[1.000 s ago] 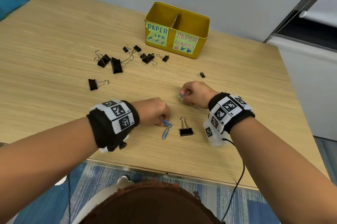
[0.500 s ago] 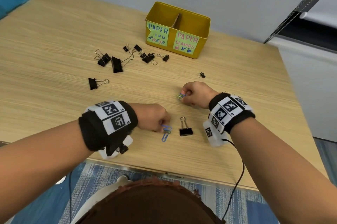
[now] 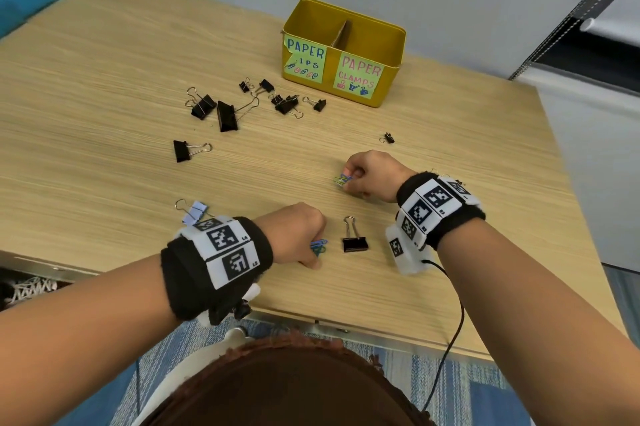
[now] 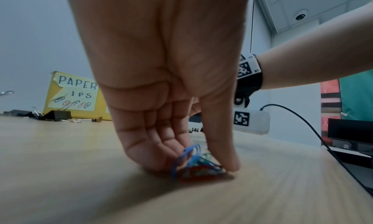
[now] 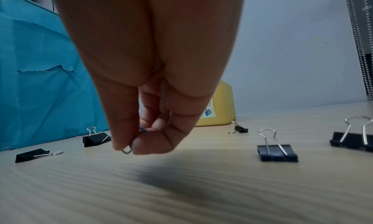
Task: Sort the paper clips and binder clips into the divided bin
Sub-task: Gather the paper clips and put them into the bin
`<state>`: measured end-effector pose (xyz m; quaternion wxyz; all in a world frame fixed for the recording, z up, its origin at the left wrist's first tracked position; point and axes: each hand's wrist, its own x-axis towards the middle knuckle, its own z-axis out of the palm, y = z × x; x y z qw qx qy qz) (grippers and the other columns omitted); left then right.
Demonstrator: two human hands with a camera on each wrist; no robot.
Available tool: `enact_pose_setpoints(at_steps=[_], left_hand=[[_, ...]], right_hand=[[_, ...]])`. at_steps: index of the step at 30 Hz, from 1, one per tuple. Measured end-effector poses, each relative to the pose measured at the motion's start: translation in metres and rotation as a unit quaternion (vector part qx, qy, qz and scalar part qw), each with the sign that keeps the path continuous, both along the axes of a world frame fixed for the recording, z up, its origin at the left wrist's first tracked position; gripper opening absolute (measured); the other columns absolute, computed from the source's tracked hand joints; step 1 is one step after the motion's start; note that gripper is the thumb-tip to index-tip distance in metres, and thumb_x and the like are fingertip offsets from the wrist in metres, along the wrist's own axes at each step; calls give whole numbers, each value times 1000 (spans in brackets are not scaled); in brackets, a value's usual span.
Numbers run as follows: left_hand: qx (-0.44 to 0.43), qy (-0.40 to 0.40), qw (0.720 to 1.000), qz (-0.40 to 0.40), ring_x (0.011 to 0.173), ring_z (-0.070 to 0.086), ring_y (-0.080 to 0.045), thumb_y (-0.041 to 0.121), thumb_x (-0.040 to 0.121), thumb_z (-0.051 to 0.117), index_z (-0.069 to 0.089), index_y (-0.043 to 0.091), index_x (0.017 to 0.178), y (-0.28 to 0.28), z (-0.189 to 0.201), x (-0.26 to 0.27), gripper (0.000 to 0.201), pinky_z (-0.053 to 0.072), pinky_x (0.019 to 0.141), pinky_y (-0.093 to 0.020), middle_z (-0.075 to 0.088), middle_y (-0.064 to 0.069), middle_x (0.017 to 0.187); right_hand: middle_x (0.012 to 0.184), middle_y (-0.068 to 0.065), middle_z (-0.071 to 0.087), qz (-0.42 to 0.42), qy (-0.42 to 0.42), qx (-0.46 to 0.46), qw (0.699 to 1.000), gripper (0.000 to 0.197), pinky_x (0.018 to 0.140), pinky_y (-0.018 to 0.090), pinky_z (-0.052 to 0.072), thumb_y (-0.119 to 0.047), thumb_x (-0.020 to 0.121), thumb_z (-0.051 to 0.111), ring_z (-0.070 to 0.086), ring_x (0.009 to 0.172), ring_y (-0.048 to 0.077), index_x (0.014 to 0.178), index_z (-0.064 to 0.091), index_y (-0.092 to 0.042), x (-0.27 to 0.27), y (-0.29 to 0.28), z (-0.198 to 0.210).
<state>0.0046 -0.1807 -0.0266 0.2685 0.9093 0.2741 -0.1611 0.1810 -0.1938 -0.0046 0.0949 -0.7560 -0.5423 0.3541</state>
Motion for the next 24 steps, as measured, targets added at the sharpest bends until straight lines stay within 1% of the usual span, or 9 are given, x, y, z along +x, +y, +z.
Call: enact_pose_setpoints(at_steps=[2,6,10,13,15,17,21,22,24], left_hand=[[9,-13,1000,15,85,56,-22,25,76,73,62,7,95,-4,-3,1,29,40,69,-28,61,-9,95],[-5,-35,998,57,98,60,-25,17,79,69,66,6,97,-7,-8,1,21,39,72,-25,66,-10,105],[16,-13,999,44,102,58,-28,10,89,53,60,2,104,-17,-9,1,18,40,76,-28,62,-15,111],[37,-4,999,8,102,56,-29,6,93,43,58,-2,104,-22,-11,-1,20,40,77,-29,58,-18,113],[44,-4,999,-10,103,55,-30,6,94,40,57,-2,105,-22,-11,-3,21,43,83,-32,56,-18,114],[36,7,999,-14,102,55,-30,8,94,40,57,-2,105,-19,-11,-3,22,44,84,-33,56,-18,113],[5,30,999,35,87,56,-28,14,93,42,56,6,90,9,-4,-1,16,42,73,-31,59,-15,98],[4,22,998,50,86,55,-28,15,93,43,57,6,89,19,-1,-2,17,41,73,-30,59,-15,96],[5,-3,997,81,90,55,-29,18,94,46,60,3,98,40,9,-4,21,40,75,-31,59,-15,98]], right_hand=[[65,-6,50,3,0,1,1000,11,44,7,41,-10,85,65,48,51,5,90,56,-14,-1,0,0],[64,-5,50,6,1,2,1000,11,51,16,41,-9,84,65,48,51,7,89,56,-14,-3,0,-1],[64,-5,50,10,6,0,1000,11,51,17,41,-7,85,63,48,50,9,90,56,-13,-5,0,-2],[65,-5,51,19,0,0,1000,10,52,18,41,-8,85,63,49,51,9,91,56,-14,-6,1,-2],[65,-5,51,23,-1,1,1000,10,53,19,42,-9,85,63,50,52,9,91,57,-14,-6,2,-2],[66,-5,51,24,1,2,1000,10,52,18,41,-9,85,63,49,52,9,91,56,-14,-5,3,-2],[63,-4,51,19,4,13,1000,10,53,19,41,-9,84,64,49,51,10,86,56,-15,-1,6,-1],[62,-4,52,16,6,18,1000,11,55,21,42,-8,84,63,49,51,10,84,56,-16,1,7,-1],[62,-3,53,10,7,25,1000,14,59,23,43,-7,84,63,49,51,10,81,55,-18,4,11,-2]])
